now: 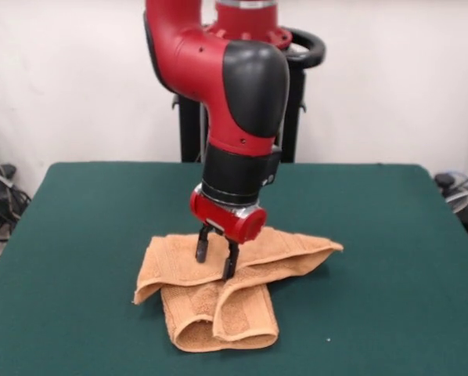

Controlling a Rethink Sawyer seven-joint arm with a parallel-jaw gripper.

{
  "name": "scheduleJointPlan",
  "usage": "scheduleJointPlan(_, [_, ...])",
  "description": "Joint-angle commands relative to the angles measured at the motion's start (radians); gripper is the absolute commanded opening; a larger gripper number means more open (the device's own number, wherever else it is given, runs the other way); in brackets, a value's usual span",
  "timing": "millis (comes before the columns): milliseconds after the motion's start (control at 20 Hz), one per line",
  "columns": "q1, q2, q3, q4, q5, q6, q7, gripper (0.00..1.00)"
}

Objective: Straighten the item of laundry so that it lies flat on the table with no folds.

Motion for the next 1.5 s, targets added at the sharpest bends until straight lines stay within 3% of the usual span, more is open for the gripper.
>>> scheduleJointPlan(50, [-0.005, -0.036, 0.119, -0.023, 0.006, -0.002, 0.254, 1.00])
scheduleJointPlan(450, [0.002, -0.014, 0.113, -0.024, 0.010, -0.021, 0.252, 1.00])
scheduleJointPlan(800, [0.162, 0.082, -0.095, -0.086, 0.145, 0.069, 0.196, 1.00])
scheduleJointPlan(1100, [0.169, 0.132, -0.108, -0.090, 0.161, 0.080, 0.201, 1.00])
scheduleJointPlan(1400, [0.238, 0.131, -0.226, -0.120, 0.187, 0.272, 0.179, 1.00])
scheduleJointPlan(1500, [0.240, 0.129, -0.226, -0.120, 0.179, 0.285, 0.185, 1.00])
